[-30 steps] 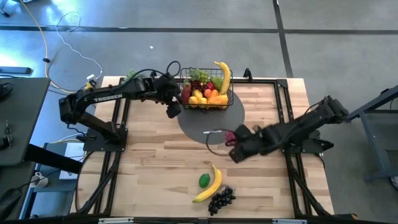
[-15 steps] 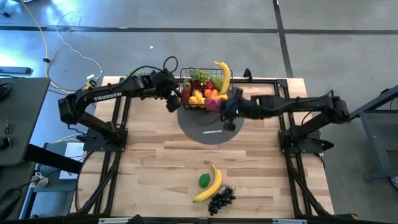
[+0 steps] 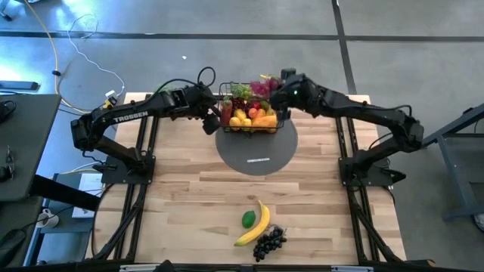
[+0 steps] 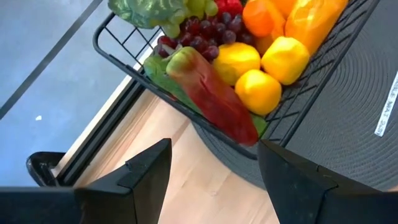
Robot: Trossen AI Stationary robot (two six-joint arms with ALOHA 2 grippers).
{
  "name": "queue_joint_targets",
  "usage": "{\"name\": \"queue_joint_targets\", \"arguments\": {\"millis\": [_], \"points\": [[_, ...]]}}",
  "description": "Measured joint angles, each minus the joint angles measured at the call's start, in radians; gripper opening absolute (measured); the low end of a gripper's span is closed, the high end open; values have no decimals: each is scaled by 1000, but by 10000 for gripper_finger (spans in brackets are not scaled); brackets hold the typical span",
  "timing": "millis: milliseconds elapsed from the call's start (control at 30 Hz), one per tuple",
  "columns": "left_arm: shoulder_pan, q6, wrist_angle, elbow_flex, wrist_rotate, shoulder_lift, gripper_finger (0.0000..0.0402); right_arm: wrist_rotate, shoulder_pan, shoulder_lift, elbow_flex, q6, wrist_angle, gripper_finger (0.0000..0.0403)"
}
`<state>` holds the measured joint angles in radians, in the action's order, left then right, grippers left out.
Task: Build produce basket
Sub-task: Put the grapes into the wire basket
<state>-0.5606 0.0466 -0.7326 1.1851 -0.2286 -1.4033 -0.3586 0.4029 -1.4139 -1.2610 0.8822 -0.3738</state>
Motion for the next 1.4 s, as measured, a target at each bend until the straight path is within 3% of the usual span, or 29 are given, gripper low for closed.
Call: {"name": "queue_joint_targets", "arguments": {"millis": [233, 333, 700, 1033, 1267, 1400], "points": [[0, 70, 5, 0, -28, 0, 227, 217, 89, -28, -1, 174, 125, 13], [0, 101, 5, 0, -30, 0, 227, 258, 104, -67, -1, 216, 151, 13], [0, 145, 4, 0, -52, 0, 227, 306, 115, -262, -1, 235, 154, 14], [0, 171, 4, 0, -56, 0, 227, 284, 115, -343, -1, 60, 177, 18], [0, 181, 4, 0, -54, 0, 227, 274, 116, -360, 0, 52, 229, 84], [0, 186, 5, 0, -52, 0, 227, 204, 115, -361, 0, 40, 229, 137]]}}
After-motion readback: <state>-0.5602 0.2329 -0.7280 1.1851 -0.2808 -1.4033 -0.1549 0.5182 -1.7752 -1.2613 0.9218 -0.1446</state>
